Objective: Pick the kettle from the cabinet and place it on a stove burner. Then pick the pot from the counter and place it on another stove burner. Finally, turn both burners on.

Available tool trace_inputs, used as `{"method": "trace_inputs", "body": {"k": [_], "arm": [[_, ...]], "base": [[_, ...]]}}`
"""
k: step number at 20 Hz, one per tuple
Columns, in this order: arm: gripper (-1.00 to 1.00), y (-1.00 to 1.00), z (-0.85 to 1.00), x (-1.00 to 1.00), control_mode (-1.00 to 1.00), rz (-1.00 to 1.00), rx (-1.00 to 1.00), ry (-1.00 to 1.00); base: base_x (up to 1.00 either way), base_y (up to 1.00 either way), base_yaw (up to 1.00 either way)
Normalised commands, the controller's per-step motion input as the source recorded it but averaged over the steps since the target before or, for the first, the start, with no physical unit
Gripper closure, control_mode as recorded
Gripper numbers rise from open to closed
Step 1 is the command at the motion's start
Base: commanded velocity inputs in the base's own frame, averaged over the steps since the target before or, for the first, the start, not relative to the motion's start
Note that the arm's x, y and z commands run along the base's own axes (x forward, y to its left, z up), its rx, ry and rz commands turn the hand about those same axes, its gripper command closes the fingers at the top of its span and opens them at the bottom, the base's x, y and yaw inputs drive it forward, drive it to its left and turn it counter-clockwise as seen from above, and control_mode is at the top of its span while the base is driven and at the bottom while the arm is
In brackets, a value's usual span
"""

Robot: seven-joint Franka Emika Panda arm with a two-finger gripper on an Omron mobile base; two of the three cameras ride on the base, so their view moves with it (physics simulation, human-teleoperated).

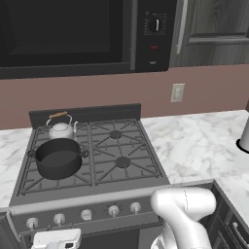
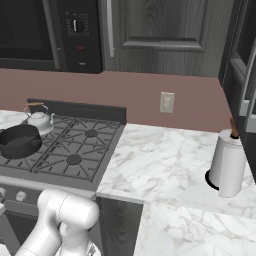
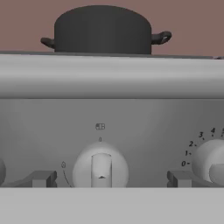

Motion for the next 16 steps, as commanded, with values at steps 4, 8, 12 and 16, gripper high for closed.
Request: {"method": "trace_inputs", "body": {"k": [4, 8, 12, 16], "arm": [[-1.0, 0.0, -0.12, 0.14, -1.0, 0.01, 0.0, 0.0], [-1.0, 0.01, -0.09, 0.15, -1.0, 0.01, 0.0, 0.0], [-1.0, 0.05, -0.09, 0.13, -1.0, 0.01, 0.0, 0.0], [-1.0, 0.06, -0.09, 0.1, -1.0, 0.02, 0.0, 0.0]], "base": [[0.0, 0.0, 0.0], [0.0, 0.0, 0.0], [0.0, 0.0, 0.0], [0.0, 0.0, 0.0]]}}
